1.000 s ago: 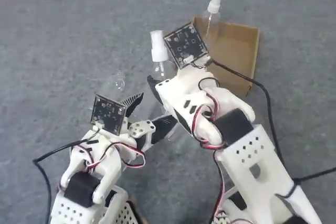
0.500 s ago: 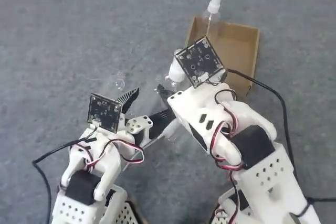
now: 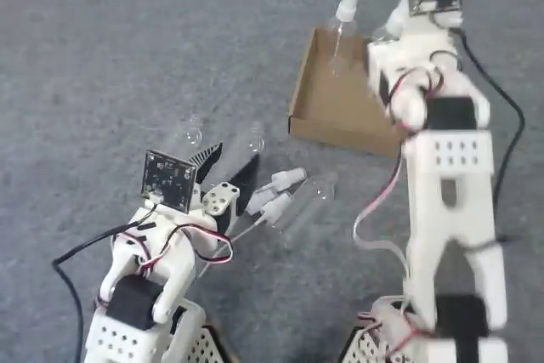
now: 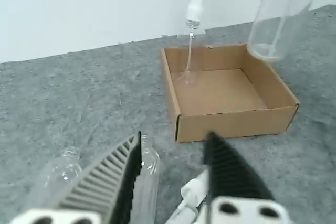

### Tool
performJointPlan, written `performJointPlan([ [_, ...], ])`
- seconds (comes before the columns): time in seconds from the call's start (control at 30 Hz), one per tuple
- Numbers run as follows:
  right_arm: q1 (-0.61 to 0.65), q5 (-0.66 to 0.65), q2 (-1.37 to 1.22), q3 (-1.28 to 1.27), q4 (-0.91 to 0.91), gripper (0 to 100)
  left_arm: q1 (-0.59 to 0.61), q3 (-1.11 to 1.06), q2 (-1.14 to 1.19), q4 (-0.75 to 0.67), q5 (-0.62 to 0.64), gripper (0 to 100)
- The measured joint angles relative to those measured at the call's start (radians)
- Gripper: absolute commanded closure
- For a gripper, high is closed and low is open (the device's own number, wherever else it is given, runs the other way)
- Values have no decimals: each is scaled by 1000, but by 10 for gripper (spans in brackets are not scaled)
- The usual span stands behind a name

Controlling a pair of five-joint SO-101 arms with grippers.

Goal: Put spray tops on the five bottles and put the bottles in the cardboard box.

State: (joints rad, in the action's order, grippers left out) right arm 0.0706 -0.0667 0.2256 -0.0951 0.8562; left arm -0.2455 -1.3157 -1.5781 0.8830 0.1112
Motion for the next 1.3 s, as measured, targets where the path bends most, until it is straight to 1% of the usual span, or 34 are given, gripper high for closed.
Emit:
performJointPlan([
  [0.07,-20,0,-84,0,-63,993,0,-3,0,0,0,993],
  [0.33,-63,0,-333,0,-333,993,0,-55,0,-68,0,987],
  [0.5,-80,0,-442,0,-479,993,0,-55,0,-69,0,987],
  [0.67,-83,0,-522,0,-588,993,0,-55,0,-69,0,987],
  [0.97,-83,0,-608,0,-697,993,0,-55,0,-69,0,987],
  [1.3,-81,2,-609,0,-704,992,0,-55,0,-69,0,987],
])
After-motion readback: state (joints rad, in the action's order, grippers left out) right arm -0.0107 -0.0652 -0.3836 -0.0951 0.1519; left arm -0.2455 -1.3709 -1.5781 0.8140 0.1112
